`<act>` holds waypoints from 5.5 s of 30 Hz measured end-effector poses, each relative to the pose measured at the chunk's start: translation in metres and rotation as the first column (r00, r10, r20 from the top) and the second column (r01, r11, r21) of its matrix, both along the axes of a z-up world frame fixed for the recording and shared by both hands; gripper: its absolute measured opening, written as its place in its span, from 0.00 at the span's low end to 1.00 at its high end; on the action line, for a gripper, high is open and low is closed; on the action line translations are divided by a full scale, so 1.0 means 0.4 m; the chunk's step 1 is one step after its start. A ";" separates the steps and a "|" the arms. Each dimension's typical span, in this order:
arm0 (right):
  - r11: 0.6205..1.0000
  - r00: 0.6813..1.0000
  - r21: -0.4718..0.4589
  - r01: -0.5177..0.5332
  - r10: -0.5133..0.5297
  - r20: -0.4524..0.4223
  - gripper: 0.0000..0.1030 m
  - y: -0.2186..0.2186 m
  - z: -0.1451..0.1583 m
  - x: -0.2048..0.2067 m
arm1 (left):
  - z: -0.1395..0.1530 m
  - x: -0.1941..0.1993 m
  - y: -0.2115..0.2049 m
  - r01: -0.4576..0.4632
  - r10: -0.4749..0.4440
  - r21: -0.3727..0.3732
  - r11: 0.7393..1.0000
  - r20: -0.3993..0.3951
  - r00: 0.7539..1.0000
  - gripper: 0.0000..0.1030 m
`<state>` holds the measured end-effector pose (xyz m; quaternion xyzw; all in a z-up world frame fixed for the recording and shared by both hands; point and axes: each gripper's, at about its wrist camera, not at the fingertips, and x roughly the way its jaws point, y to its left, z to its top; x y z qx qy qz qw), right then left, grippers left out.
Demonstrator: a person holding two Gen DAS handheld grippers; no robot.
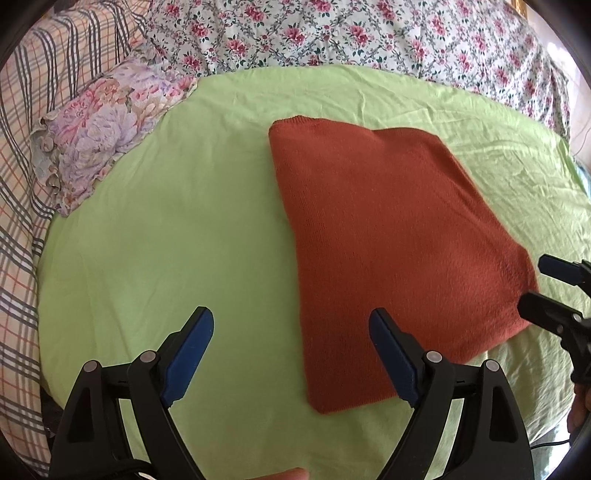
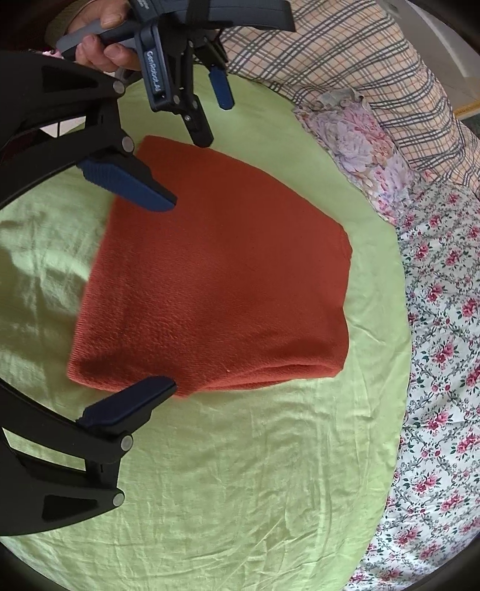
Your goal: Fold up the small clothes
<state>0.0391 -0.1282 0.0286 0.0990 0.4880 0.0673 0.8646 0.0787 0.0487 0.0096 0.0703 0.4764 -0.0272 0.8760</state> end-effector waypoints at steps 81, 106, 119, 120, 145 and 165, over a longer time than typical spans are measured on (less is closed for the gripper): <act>0.999 1.000 -0.040 0.000 0.000 -0.010 0.98 -0.002 -0.028 -0.052 | 0.027 -0.125 -0.002 0.040 -0.036 -0.049 0.998 0.065 0.997 0.95; 0.999 1.000 -0.041 -0.004 0.004 -0.010 0.98 -0.006 -0.027 -0.050 | 0.027 -0.122 -0.011 0.054 -0.051 -0.046 0.998 0.063 0.997 0.95; 0.999 1.000 -0.035 0.001 -0.001 -0.008 0.98 0.004 -0.021 -0.053 | 0.023 -0.118 -0.006 0.051 -0.049 -0.046 0.998 0.060 0.997 0.95; 0.999 1.000 -0.035 0.001 -0.001 -0.007 0.98 0.005 -0.020 -0.053 | 0.023 -0.118 -0.006 0.052 -0.049 -0.046 0.998 0.059 0.997 0.95; 0.999 1.000 -0.034 0.003 -0.004 -0.006 0.98 0.012 -0.020 -0.053 | 0.019 -0.116 -0.009 0.052 -0.049 -0.047 0.998 0.056 0.997 0.96; 0.999 1.000 -0.033 -0.003 0.003 0.002 0.98 0.009 -0.012 -0.036 | 0.017 -0.101 -0.021 0.065 -0.063 -0.042 0.997 0.055 0.996 0.96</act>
